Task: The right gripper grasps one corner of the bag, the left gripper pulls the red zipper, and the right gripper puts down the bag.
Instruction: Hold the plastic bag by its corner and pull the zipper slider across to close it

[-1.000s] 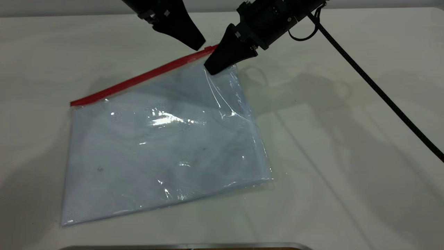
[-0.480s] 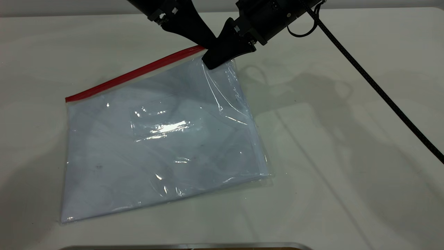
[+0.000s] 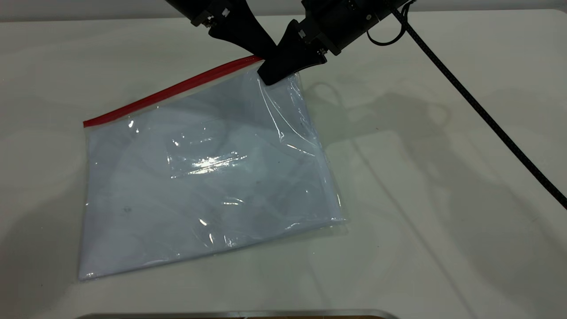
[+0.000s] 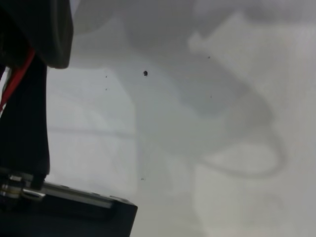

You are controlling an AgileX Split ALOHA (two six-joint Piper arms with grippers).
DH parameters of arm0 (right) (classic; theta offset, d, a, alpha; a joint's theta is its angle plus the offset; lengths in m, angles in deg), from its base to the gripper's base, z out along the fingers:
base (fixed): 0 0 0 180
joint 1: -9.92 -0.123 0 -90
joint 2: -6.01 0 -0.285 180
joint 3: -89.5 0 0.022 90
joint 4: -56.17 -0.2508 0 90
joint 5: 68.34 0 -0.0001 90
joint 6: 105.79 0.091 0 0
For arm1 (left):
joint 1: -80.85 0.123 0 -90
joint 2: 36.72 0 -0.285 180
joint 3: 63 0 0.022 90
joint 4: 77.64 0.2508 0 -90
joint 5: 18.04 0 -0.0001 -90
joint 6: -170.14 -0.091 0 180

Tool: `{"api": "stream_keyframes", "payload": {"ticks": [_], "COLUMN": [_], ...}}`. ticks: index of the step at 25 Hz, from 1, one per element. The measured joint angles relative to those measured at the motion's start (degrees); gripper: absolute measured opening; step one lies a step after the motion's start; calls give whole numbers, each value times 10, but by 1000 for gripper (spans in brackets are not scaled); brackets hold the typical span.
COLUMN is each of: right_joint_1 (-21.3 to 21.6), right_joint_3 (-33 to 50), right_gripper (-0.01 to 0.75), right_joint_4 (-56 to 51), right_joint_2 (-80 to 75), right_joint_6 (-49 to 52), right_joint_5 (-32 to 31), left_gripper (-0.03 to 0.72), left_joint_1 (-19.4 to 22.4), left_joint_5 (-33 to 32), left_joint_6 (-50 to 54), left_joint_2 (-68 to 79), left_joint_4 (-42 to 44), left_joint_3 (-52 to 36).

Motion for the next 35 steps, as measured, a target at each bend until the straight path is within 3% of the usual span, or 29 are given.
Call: {"api": "stream_keyframes", "payload": {"ticks": [6,14,21,35], "right_joint_1": [23,63,111,172], "right_joint_3": [0,0,0,0], "right_gripper": [33,33,33,33], "right_joint_4": [-4,-14,-47,-61], "right_joint_2": [2,16,32,52], "right_joint_6": [0,-5,-16,-28], "right_joint_5": [-16,-33,-63,-71], "left_gripper": [55,53,53,53], "left_joint_1": [0,12,51,128], "left_joint_5": [3,19,20,41], "left_joint_6": [-8,-13,-15,87], "left_joint_2": [0,0,0,1], "left_joint_4": [-12,-21,-20,164], "left_joint_3": [1,1,1,1]}}
